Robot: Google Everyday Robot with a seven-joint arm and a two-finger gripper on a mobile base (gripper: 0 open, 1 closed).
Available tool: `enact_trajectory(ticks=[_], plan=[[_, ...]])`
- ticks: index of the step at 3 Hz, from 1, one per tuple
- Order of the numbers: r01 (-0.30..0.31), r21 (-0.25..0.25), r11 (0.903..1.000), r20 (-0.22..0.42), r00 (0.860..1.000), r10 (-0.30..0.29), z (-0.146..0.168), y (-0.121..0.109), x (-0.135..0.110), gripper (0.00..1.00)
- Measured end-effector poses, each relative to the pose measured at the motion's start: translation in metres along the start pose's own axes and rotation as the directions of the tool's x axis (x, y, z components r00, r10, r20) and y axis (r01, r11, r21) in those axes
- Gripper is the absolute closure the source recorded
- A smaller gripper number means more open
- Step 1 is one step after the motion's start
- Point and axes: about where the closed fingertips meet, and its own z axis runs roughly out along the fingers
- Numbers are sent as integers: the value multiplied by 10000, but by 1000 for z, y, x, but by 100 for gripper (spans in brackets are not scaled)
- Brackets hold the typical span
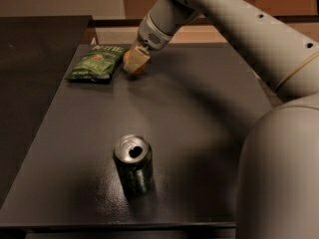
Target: Move orange near green jalapeno chip bag
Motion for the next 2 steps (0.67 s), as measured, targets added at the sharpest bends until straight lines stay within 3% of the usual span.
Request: enact_trajectory(ticks=[2], plan=[[-229, -8, 9997, -255, 9994, 229, 22, -15, -1, 59]])
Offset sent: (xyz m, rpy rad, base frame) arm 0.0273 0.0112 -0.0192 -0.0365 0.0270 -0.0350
